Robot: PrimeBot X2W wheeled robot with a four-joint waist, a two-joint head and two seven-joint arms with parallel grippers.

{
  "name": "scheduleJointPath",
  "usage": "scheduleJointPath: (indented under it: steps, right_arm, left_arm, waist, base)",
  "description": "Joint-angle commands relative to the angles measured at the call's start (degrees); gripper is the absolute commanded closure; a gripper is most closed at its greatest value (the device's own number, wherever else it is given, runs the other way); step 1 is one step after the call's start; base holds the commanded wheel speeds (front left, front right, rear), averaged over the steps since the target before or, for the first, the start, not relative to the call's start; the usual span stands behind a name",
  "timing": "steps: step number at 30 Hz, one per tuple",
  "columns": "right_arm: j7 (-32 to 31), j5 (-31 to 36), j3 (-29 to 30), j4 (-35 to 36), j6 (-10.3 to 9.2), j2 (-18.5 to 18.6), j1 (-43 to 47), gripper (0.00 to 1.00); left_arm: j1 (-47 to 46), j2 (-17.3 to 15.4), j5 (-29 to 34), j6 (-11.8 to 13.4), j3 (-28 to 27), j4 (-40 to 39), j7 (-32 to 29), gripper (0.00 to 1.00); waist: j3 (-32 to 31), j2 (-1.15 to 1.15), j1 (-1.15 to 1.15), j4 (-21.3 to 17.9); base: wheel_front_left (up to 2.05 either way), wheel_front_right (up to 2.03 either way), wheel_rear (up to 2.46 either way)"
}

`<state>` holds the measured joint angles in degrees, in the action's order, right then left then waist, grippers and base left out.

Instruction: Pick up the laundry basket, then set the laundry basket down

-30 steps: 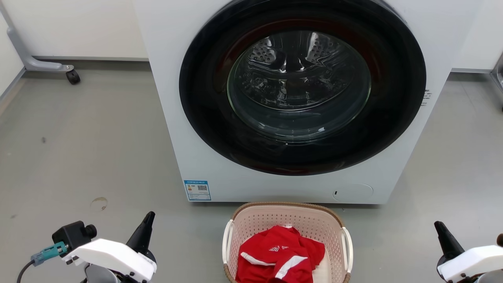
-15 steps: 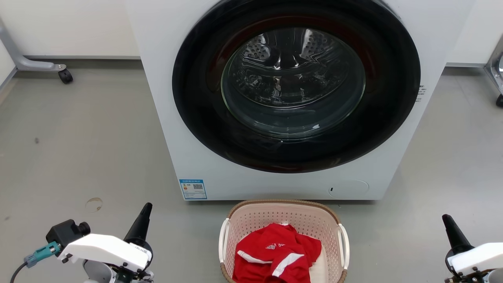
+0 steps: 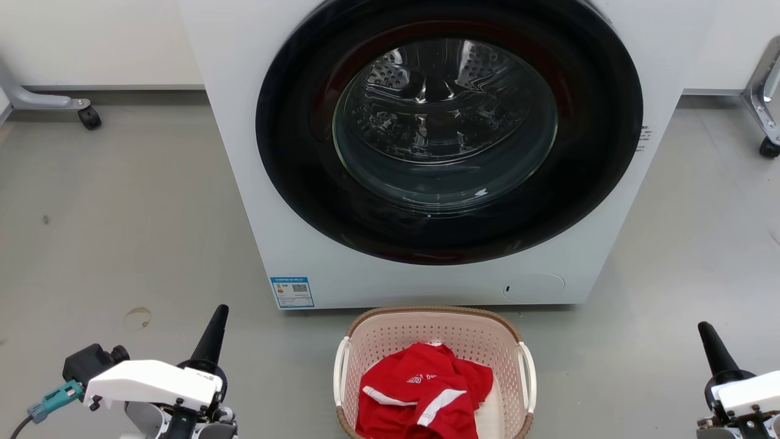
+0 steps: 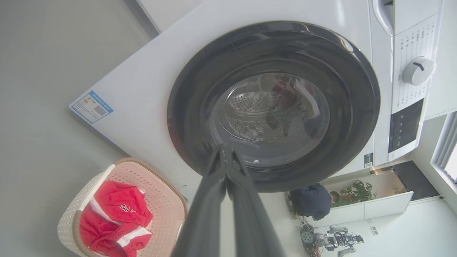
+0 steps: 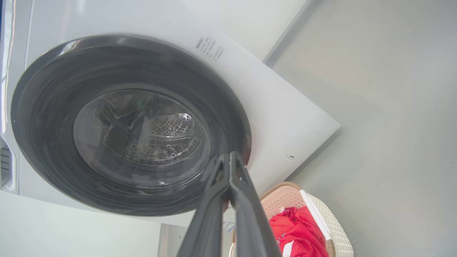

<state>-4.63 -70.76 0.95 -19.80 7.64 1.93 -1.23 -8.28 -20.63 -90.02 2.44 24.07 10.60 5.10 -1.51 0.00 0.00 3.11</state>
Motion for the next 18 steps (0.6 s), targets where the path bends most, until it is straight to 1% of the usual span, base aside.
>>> scheduleJointPath:
  steps: [1,18]
  right_arm:
    - [-0.29,-1.48,0.02,1.98,-0.09,1.27,-3.66,1.00]
    - [-0.92,-9.41,2.24,3.50,-0.11,1.14,-4.17,1.00]
  left_arm:
    - [-0.94,-0.32,-0.68,-0.97,-3.25,-0.83,-0.17,1.00]
    - [0.44,5.17,-3.25,-4.54,-11.76,0.69,-2.81,1.00]
  waist:
    - [0.07,0.00,0.00,-0.12]
    - [0.72,0.00,0.00,-1.31]
  base:
    - [0.00,0.00,0.00]
    - [0.00,0.00,0.00]
